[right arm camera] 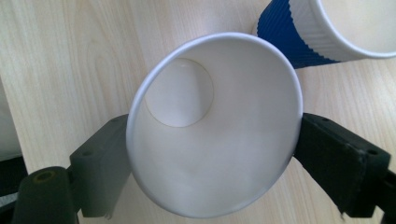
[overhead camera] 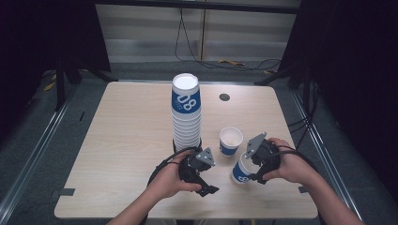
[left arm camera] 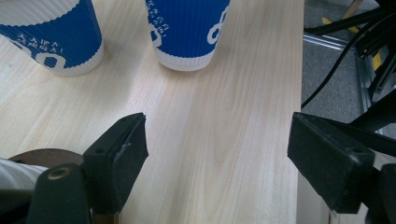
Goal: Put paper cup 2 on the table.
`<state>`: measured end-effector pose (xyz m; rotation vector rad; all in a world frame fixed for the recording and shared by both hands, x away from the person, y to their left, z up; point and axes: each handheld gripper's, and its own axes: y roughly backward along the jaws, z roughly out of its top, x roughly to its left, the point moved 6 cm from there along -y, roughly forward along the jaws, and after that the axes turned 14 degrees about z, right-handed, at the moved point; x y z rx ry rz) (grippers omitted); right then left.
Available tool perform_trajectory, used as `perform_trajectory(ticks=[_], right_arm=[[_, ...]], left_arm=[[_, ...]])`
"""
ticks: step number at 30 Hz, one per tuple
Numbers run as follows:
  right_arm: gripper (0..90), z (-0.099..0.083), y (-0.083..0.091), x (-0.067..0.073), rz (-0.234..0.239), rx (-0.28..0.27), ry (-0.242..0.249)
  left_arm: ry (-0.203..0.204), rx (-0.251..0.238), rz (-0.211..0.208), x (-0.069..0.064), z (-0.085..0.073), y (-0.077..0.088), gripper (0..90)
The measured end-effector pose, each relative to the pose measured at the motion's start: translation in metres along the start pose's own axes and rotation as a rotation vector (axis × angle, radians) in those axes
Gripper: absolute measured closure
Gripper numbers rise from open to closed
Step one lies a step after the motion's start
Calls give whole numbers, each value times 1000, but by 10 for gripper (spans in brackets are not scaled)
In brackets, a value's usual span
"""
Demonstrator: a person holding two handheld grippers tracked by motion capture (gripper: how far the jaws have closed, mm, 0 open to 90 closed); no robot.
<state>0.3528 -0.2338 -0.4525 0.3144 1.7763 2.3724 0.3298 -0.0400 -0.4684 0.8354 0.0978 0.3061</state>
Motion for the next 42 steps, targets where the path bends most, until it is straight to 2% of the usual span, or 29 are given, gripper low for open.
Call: perform_trajectory(ticks=[4, 10, 15, 17, 22, 27, 28, 30, 37, 42], right_arm=[[134, 7, -2, -2, -11, -4, 9], [131, 18, -7, -1, 2, 0, 35], [129, 25, -11, 0, 4, -20, 50], [128, 25, -12, 1, 7, -31, 27], [127, 25, -13, 1, 5, -85, 36], [131, 23, -14, 5, 25, -146, -9], [131, 22, -14, 5, 25, -155, -5], [130, 20, -16, 5, 34, -156, -11], [127, 17, -16, 7, 51, -217, -30], [126, 10, -14, 9, 67, -230, -45]], left_arm=[[2, 4, 3, 1, -2, 0, 200], [10, 2, 3, 2, -6, 1, 200], [19, 0, 2, 3, -7, 2, 201], [12, 1, 3, 3, -7, 2, 201], [13, -7, -8, 1, -7, 0, 201], [11, -8, -11, 1, -7, 0, 201], [14, -8, -12, 0, -7, 0, 201], [15, -6, -14, 0, -8, 0, 201], [25, -5, -5, 2, -11, 3, 201], [35, -9, -7, 4, -16, 5, 200]])
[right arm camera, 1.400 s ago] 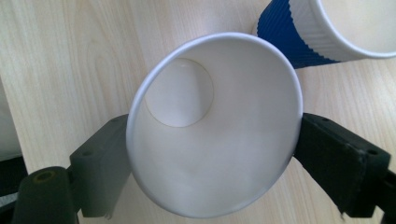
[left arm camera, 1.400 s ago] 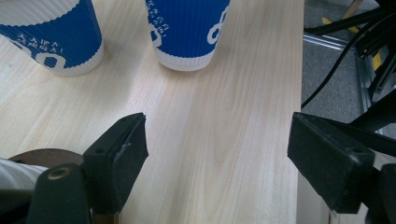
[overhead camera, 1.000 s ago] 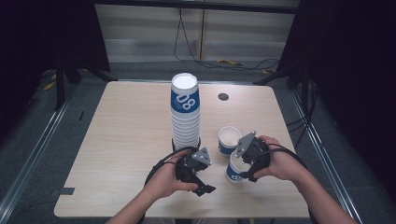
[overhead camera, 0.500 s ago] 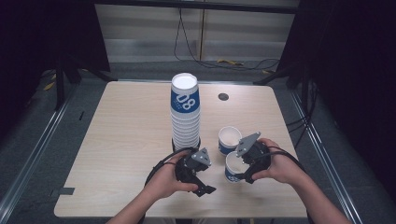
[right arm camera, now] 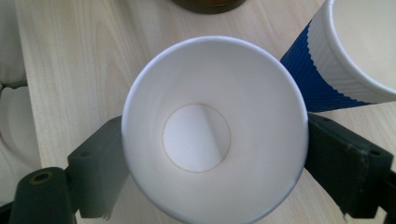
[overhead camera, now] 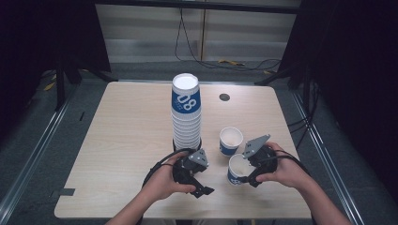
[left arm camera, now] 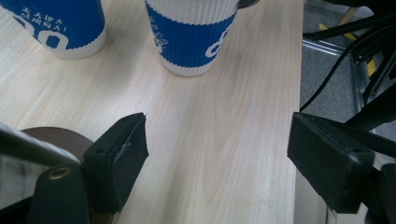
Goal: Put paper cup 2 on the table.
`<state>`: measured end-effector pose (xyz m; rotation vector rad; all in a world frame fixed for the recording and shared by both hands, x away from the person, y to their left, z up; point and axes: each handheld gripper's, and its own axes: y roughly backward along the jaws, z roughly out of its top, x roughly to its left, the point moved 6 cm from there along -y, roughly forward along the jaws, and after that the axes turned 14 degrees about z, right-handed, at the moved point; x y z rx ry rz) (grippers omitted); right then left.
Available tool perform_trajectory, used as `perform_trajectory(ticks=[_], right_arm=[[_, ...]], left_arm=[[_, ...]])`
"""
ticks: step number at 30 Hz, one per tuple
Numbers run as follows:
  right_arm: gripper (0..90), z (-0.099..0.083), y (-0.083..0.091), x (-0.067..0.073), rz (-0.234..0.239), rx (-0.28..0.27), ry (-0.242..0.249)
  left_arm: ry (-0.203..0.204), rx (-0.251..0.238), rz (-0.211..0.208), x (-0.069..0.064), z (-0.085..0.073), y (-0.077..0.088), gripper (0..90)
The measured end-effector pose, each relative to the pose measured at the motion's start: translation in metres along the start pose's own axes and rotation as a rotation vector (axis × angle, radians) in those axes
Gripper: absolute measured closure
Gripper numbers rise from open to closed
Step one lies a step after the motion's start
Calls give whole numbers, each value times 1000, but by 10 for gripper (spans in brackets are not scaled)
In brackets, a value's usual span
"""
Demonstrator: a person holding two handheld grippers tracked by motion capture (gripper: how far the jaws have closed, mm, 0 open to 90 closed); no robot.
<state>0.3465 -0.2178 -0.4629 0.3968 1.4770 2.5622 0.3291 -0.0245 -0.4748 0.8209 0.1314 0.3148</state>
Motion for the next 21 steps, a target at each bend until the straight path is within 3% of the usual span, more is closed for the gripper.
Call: perform_trajectory(ticks=[15, 17, 21], right_arm=[[125, -15, 3, 4, -13, -61, -2], [125, -18, 1, 5, -4, -83, -21], [127, -25, -5, 5, -1, -68, -23]], left_arm=[[16, -3, 12, 3, -8, 5, 200], [10, 2, 11, 4, -9, 5, 200], [13, 6, 14, 5, -11, 5, 200]])
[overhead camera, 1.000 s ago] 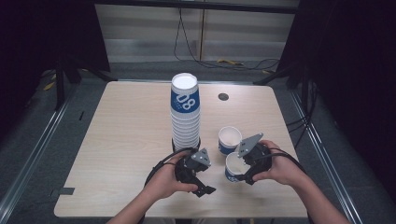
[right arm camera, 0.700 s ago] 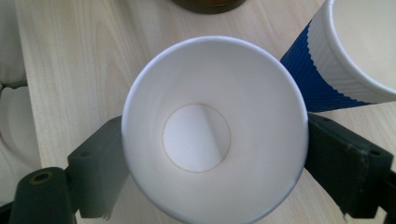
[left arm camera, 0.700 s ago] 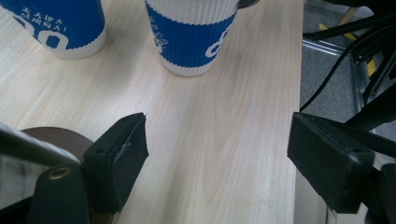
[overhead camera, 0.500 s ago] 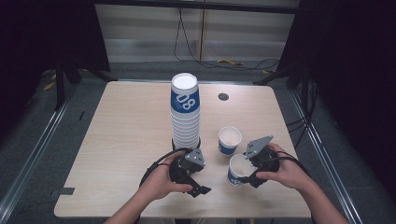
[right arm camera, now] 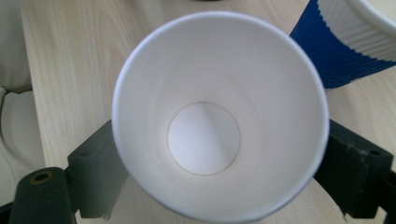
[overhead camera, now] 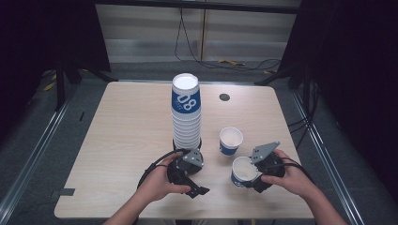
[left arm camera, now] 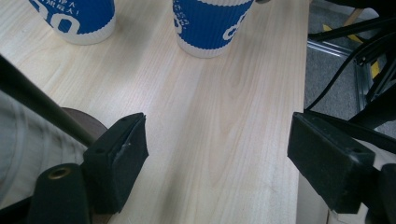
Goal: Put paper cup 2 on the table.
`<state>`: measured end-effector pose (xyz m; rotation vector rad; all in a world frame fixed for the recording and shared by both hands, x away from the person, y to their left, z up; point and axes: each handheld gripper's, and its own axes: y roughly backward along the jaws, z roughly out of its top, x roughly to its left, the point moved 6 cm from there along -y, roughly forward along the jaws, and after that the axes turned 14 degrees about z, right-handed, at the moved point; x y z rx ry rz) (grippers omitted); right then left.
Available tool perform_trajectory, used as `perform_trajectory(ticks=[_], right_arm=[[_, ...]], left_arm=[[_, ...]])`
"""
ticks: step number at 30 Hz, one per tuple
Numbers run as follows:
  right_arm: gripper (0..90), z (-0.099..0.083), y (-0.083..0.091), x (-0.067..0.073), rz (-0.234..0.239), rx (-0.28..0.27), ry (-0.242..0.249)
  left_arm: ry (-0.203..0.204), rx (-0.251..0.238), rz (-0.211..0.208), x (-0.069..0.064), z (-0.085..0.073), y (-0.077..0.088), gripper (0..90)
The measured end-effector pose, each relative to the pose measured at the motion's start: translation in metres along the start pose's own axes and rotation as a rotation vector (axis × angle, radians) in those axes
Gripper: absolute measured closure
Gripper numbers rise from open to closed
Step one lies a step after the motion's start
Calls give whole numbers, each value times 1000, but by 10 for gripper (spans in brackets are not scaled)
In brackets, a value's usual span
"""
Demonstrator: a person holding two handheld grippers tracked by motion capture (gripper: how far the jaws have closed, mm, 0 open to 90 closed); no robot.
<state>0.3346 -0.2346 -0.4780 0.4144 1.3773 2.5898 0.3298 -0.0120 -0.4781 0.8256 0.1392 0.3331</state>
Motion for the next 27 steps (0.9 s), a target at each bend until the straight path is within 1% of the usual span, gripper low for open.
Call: perform_trajectory(ticks=[1, 3, 4, 5, 6, 7, 8, 13, 14, 16, 17, 18, 19, 20, 22, 27], right_arm=[[126, -1, -1, 1, 0, -1, -11], [126, -4, -2, 0, 3, -5, -6], [127, -5, -2, 1, 8, -13, -18], [127, -7, -2, 0, 12, -17, -15], [127, -9, -1, 0, 5, -15, -18], [127, -10, -1, 0, 8, -23, -20], [127, -12, 1, 0, 2, -19, -27], [129, -20, 7, 1, -2, -36, -36], [129, -22, 8, 1, 3, -46, -39], [129, -25, 9, 2, 6, -49, -38], [129, -27, 10, 2, -1, -44, -46], [129, -28, 10, 1, -1, -52, -50], [129, -29, 11, 1, -2, -51, -46], [130, -30, 11, 2, 0, -63, -55], [129, -33, 13, 2, -5, -68, -61], [130, -41, 17, 0, -15, -90, -83]], left_arm=[[6, 0, -1, 0, 0, 0, 200], [4, 0, 0, 0, -1, 0, 200], [0, 0, 0, 1, -2, 1, 200], [6, -1, 1, 1, -2, 1, 200], [10, -7, 0, 1, -2, 1, 200], [5, -6, 1, 2, -3, 1, 200], [7, -4, 1, 2, -3, 2, 199], [11, -7, 0, 3, -5, 3, 196], [13, -10, -3, 3, -6, 3, 195], [21, -9, -4, 3, -7, 3, 191], [23, -12, -5, 3, -7, 3, 189], [18, -10, -5, 4, -8, 4, 188], [25, -13, -6, 4, -8, 4, 186], [30, -14, -8, 3, -8, 4, 183], [25, -13, -8, 4, -10, 5, 180], [38, -21, -8, 7, -14, 7, 173]])
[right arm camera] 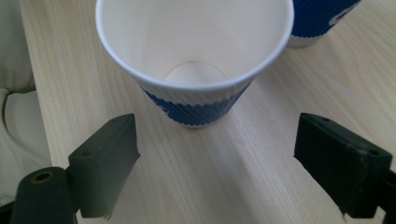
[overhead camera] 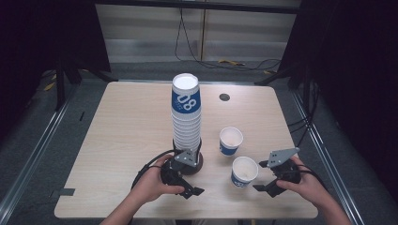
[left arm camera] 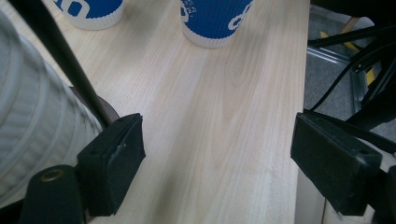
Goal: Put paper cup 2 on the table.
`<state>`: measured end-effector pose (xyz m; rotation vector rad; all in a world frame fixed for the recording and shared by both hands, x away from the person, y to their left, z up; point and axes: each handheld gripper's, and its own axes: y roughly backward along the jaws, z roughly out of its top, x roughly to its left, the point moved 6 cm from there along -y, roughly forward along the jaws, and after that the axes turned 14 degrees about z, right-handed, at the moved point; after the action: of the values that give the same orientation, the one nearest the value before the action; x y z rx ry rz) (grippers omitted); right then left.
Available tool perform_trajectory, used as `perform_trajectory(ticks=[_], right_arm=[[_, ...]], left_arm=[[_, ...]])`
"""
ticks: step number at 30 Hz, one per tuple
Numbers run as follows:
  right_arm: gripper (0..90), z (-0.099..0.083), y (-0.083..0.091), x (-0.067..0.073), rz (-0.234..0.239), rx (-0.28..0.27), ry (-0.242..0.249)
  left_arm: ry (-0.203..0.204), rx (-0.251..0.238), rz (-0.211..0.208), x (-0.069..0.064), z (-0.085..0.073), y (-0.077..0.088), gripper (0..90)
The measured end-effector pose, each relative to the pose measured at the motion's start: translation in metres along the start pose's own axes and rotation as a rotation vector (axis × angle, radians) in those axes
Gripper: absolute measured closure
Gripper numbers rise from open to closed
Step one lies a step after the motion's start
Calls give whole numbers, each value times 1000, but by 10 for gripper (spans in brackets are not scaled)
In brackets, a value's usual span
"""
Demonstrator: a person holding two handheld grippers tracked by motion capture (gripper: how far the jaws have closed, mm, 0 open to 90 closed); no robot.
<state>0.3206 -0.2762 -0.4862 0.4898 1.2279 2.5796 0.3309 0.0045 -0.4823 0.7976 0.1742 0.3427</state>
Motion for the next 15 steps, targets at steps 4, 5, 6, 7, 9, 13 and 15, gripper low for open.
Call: perform_trajectory(ticks=[4, 5, 6, 7, 9, 13, 15], right_arm=[[130, -5, 4, -1, -13, -7, -6], [130, -6, 5, -2, -16, -13, -11], [130, -6, 6, -2, -17, -20, -15], [130, -7, 7, -3, -23, -21, -15], [130, -8, 8, -3, -21, -32, -19], [130, -12, 9, -4, -28, -42, -31], [130, -14, 10, -4, -35, -52, -40]], left_arm=[[4, 0, 3, 2, -3, 2, 166], [4, -1, 5, 3, -3, 2, 166], [4, -1, 6, 3, -4, 3, 165], [0, 3, 4, 3, -5, 4, 165], [5, -7, 1, 3, -5, 4, 159], [12, -6, 6, 6, -9, 7, 158], [12, -8, 11, 7, -11, 9, 158]])
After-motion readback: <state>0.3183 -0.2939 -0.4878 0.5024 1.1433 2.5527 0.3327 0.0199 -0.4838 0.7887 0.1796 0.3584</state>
